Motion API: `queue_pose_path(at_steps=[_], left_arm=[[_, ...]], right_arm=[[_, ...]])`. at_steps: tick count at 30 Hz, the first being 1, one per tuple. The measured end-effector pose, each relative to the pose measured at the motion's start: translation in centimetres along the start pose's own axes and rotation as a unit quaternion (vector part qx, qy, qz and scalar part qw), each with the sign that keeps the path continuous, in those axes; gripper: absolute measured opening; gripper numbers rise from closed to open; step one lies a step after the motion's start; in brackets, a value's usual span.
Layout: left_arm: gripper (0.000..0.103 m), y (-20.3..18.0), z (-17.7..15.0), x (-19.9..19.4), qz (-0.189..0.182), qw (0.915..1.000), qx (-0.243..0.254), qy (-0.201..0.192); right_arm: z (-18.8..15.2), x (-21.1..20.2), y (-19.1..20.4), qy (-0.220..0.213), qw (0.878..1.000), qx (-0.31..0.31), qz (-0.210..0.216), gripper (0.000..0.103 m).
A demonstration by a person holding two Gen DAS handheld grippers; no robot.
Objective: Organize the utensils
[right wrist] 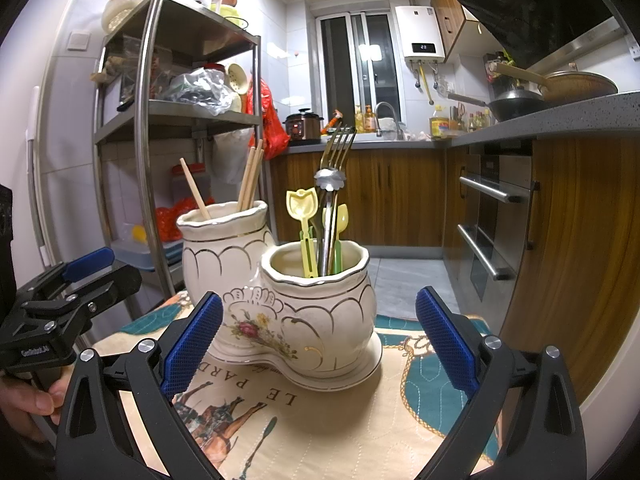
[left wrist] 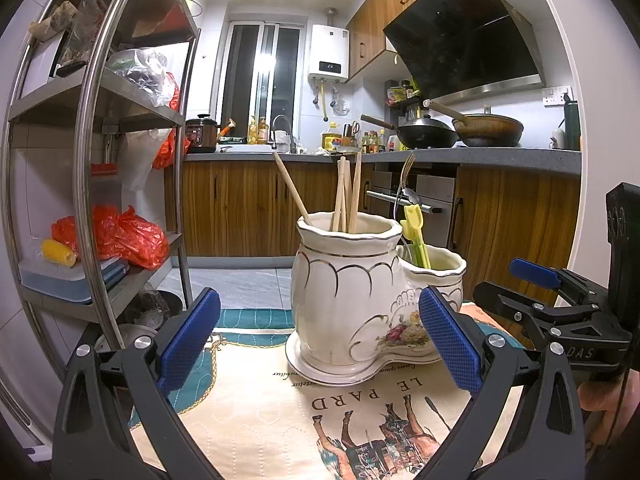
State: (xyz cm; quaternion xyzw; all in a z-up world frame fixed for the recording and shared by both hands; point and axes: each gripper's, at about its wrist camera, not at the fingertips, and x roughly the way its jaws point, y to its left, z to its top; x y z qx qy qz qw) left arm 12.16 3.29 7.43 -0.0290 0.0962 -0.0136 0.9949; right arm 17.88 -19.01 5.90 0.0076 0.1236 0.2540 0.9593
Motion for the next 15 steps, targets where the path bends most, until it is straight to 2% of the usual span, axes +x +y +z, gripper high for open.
queue_pose_path(at_steps=[15], left_arm=[[0.098,0.39,-0.14,-0.04,-0.003,1.0000,0.000,0.009]], right_arm=[[-0.14,0.17,0.05,0.001,1.000,0.001,0.001,0.097]])
